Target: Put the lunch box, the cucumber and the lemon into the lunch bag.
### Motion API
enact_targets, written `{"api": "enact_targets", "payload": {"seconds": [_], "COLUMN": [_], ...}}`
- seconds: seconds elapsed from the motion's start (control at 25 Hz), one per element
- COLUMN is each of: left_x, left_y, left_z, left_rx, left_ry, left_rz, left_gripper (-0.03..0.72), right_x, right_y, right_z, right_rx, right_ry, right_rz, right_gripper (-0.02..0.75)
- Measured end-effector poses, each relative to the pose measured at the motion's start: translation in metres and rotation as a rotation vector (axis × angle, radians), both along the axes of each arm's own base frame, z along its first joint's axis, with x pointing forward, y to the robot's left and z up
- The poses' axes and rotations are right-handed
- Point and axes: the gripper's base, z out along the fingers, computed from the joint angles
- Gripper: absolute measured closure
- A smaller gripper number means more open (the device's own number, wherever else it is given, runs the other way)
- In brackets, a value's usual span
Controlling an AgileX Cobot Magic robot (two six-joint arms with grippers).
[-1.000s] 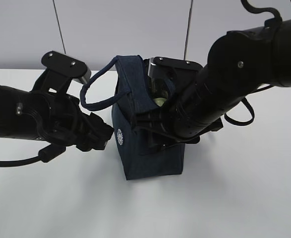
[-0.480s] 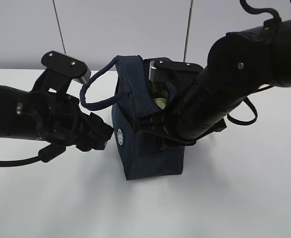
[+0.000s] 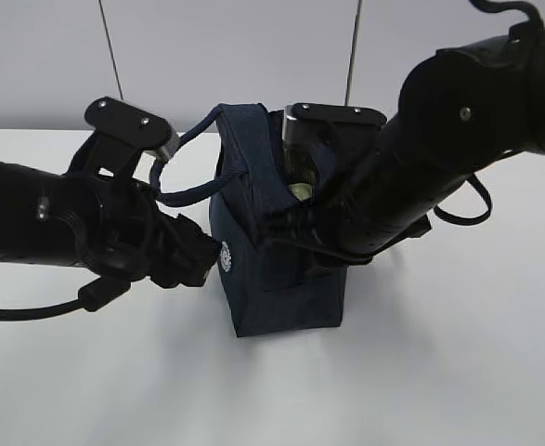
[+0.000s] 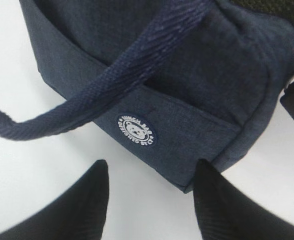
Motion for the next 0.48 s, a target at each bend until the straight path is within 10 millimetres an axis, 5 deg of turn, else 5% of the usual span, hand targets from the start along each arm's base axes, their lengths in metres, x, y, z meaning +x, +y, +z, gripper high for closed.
{"api": "enact_targets", "payload": {"seconds": [0.48], "left_x": [-0.019], "left_y": [-0.032], "left_z": [0.009], "left_rx": [-0.054], "left_ry": [-0.126], "left_rz": [-0.088], "left_gripper": [0.314], "right_x": [-0.006], "right_y": [-0.006], "right_z": [0.018], "right_rx": [-0.002], "right_ry": [-0.037], "right_rz": [0.012], "right_gripper": [0.738]}}
